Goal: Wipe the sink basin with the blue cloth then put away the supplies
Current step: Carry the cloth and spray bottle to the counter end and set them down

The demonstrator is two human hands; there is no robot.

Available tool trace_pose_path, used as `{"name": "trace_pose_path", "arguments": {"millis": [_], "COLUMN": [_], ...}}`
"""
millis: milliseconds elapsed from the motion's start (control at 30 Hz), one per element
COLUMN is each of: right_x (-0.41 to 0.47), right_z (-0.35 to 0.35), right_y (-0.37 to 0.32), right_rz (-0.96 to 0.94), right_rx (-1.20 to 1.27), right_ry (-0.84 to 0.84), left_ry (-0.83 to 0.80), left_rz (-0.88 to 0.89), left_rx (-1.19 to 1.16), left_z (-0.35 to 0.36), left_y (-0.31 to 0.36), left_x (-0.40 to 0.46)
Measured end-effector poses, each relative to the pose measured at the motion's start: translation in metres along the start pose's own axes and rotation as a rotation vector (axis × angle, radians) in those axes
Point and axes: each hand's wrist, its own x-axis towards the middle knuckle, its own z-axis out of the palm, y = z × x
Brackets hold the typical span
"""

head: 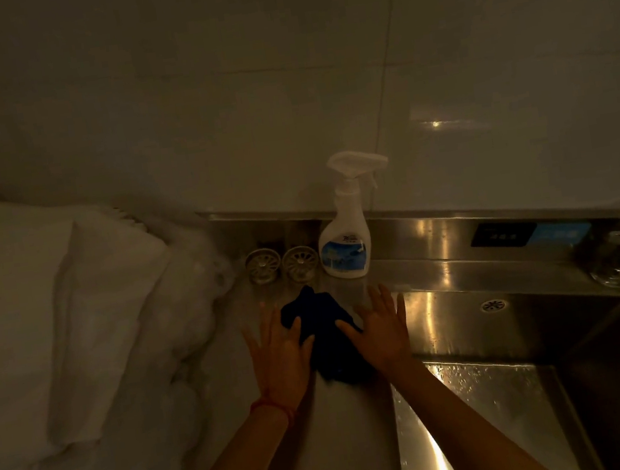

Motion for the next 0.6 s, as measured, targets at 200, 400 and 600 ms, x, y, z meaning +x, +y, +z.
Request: {"name": "trace_pose_path", "arguments": {"millis": [200,400,600], "right_x": [0.012,0.005,-0.013], "right_z": [0.006,0.005,0.004], "right_y": [-0.002,-0.004,-0.008], "right_rz": [-0.086,-0.124,-0.034], "right_rx": [0.018,0.011,-0.009], "right_ry": [-0.115,-0.111,0.015], "left_ry": [-0.165,-0.269,-0.338], "left_rz": [-0.038,-0.058,0.043], "left_rx": [-0.080,-0.048,-0.065], "left_z": [0.003,0.000,-0.001], "left_y": [0.013,0.017,0.013], "left_x": [-0.002,-0.001,0.012]}}
